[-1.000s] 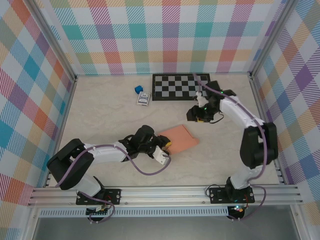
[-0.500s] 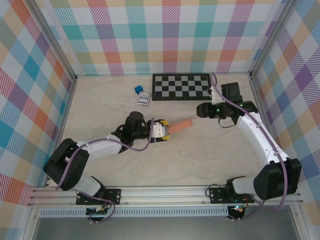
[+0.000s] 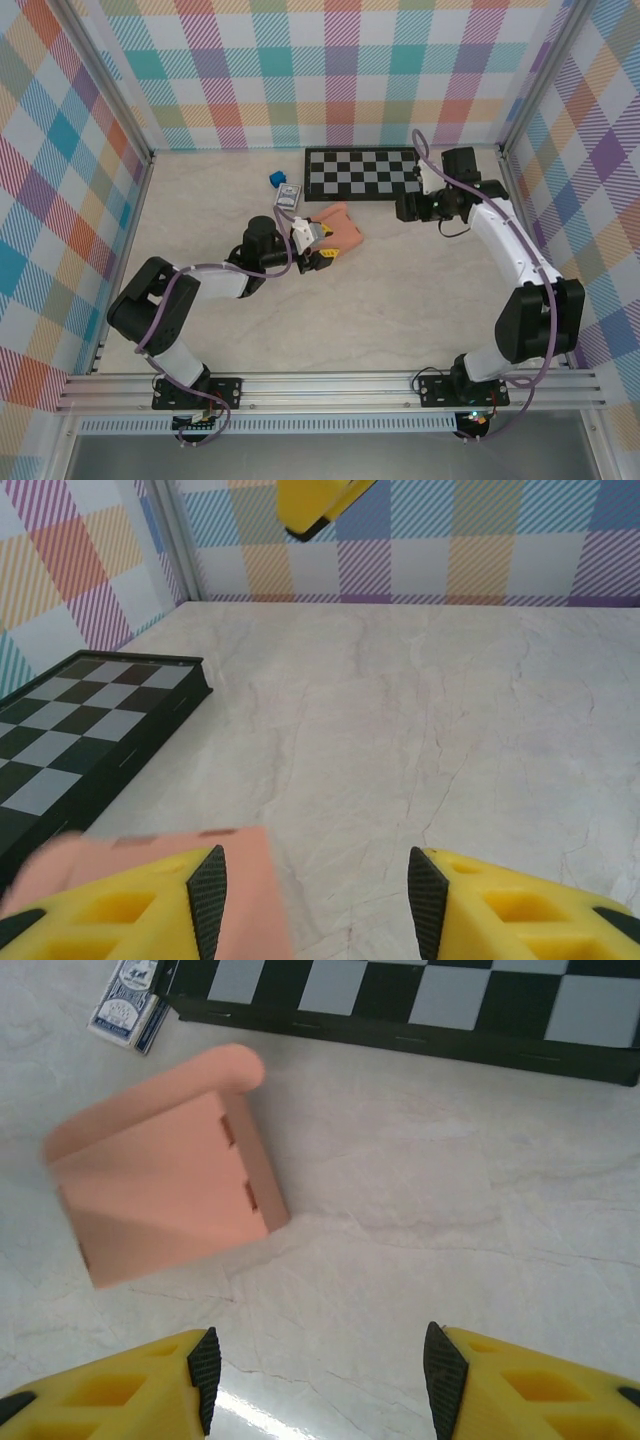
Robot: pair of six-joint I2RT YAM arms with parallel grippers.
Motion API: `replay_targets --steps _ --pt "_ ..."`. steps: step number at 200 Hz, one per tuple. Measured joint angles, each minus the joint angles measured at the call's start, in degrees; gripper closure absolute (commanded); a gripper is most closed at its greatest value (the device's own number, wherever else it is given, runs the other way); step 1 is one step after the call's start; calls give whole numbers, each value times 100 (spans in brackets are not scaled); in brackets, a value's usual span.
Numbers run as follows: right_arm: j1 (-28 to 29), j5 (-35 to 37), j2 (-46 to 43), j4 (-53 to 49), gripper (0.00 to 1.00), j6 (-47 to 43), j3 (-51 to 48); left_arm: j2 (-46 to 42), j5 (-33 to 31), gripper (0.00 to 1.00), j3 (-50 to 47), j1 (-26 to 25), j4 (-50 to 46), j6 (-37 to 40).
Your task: Fold the paper box
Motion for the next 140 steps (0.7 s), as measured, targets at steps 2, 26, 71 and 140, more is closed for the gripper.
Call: replay_targets --steps 2,26,71,140 --pt "0 -20 4 22 41 -7 -4 -7 17 46 0 0 -15 7" --pt "0 -295 66 219 41 -81 -15 -109 26 46 -2 0 -70 22" --pt "352 -435 973 214 39 -378 527 -649 -1375 38 61 144 -640 -896" --pt "970 -662 3348 179 37 125 2229 -992 -3040 37 984 337 -3644 -4809"
